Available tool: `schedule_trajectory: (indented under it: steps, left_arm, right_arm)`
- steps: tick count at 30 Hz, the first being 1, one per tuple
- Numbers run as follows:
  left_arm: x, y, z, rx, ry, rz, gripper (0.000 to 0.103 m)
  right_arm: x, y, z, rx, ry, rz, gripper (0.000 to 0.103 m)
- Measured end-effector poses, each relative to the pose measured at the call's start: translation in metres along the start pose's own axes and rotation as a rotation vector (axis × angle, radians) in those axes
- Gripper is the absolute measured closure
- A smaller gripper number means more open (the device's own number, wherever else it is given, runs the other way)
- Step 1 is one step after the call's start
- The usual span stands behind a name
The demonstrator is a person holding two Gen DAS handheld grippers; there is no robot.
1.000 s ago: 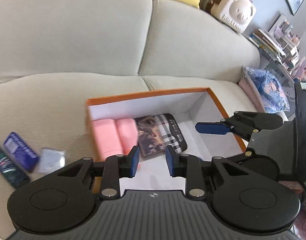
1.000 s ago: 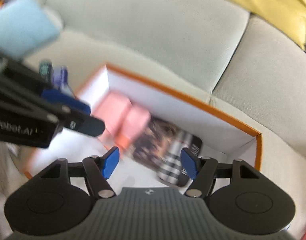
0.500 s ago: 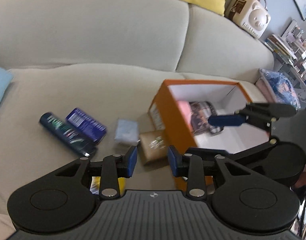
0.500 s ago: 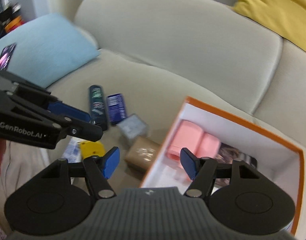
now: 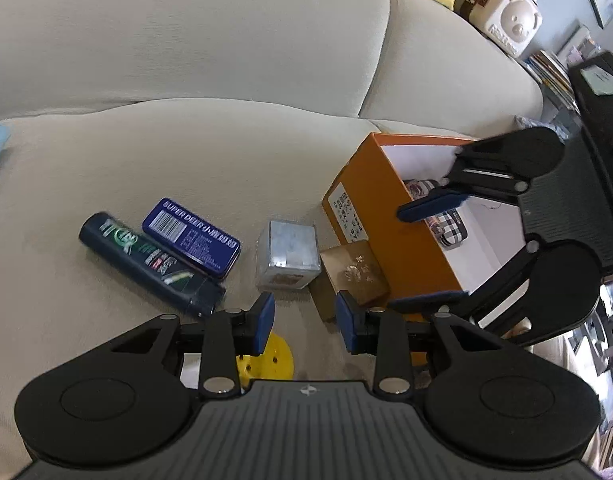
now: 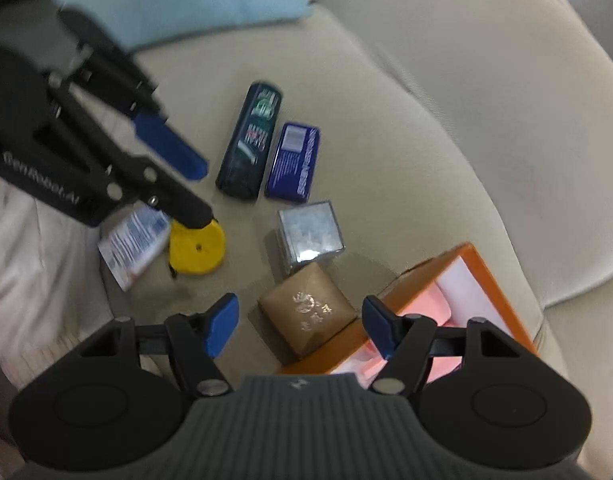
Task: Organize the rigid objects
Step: 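Withdraw both grippers from the box toward the brown box and clear cube, then grasp the brown gold-printed box with the right gripper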
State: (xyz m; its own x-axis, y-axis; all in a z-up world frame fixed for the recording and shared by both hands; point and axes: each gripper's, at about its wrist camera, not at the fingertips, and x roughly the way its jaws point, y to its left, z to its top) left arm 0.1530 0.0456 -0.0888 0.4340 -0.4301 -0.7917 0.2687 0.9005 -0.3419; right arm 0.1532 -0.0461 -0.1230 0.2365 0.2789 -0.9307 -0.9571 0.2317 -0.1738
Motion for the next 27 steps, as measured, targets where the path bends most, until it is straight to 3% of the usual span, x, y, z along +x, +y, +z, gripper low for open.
schedule_trajectory:
  steps: [5, 12, 19, 22, 27]
  left_arm:
    - [0.018, 0.002, 0.006, 0.052, 0.025, 0.005, 0.054]
    - [0.042, 0.009, 0.008, 0.054, 0.061, 0.013, 0.049]
    - [0.053, 0.015, 0.009, 0.070, 0.079, 0.007, 0.037]
    - [0.054, 0.015, 0.011, 0.084, 0.081, 0.007, 0.034]
    - [0.055, 0.021, 0.012, 0.073, 0.081, 0.014, 0.033]
  right_arm:
    - [0.035, 0.007, 0.015, -0.145, 0.082, 0.067, 0.031]
    - [0.079, 0.009, 0.017, -0.323, 0.182, 0.060, 0.029]
    - [0.105, 0.002, 0.016, -0.338, 0.238, 0.094, 0.029]
    - [0.111, -0.001, 0.015, -0.318, 0.248, 0.118, 0.037]
    - [0.111, 0.000, 0.017, -0.285, 0.224, 0.138, 0.041]
